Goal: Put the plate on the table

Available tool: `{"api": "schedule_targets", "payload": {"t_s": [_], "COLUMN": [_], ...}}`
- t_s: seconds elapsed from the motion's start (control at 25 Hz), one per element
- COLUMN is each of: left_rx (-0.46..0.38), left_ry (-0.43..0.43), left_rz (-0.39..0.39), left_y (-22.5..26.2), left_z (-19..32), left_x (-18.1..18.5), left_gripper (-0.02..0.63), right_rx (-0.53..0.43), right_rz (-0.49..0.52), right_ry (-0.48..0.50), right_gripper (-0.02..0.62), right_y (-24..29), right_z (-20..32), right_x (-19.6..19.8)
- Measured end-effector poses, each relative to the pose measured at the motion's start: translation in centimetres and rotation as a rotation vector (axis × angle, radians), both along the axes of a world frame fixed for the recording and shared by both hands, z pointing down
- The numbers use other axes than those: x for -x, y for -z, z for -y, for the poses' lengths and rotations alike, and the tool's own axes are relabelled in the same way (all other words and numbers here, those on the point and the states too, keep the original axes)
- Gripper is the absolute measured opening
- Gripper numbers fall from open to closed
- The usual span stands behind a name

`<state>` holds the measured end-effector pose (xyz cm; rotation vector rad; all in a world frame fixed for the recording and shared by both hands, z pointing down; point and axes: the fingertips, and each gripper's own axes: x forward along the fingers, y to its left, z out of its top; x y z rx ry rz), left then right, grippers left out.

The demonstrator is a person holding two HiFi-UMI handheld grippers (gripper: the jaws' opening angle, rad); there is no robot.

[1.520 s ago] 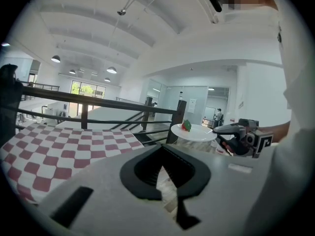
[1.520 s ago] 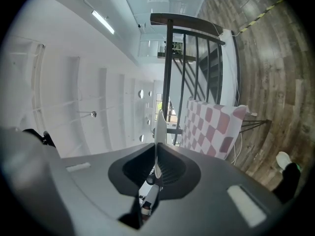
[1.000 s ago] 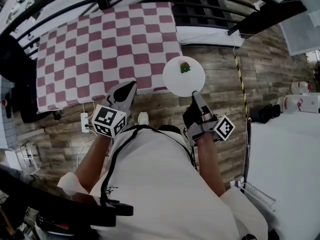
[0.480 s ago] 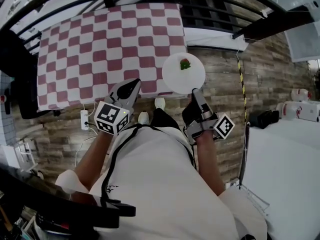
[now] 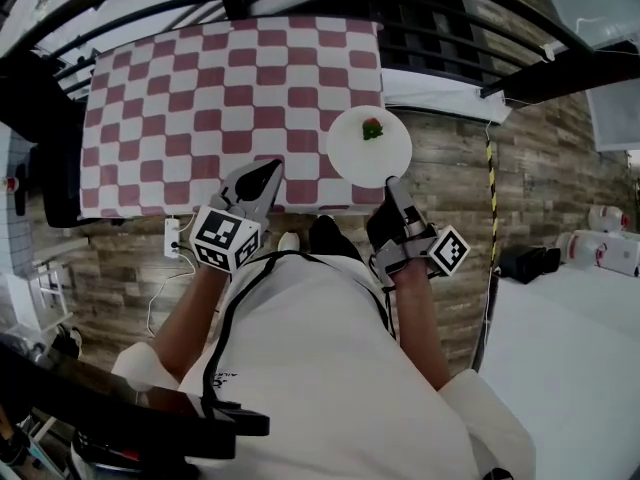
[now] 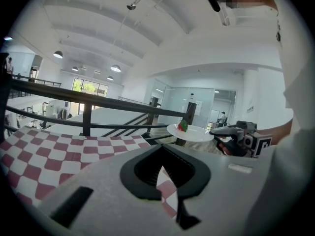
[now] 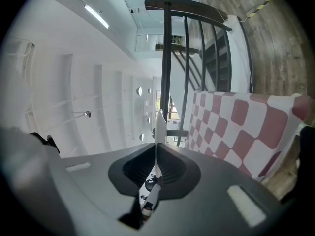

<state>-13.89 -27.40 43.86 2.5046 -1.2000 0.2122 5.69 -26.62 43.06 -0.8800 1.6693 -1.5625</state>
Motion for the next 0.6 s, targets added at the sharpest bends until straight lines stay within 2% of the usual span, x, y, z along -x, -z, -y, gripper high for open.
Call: {"api": "schedule_targets", "payload": {"t_s": [0.6], "left_rx": [0.029], "left_ry": [0.119], "left_rz": [0.010], "left_y": [-1.0], "left_z": [10.3], "left_x": [-3.5], "left_gripper": [0.008], "right_rx": [0.010], "right_rz": [-0.003], "right_ry": [0.116], "right_gripper": [0.023], "right_y": [-1.7], "right_z": [13.0], "right_x": [-3.7]}}
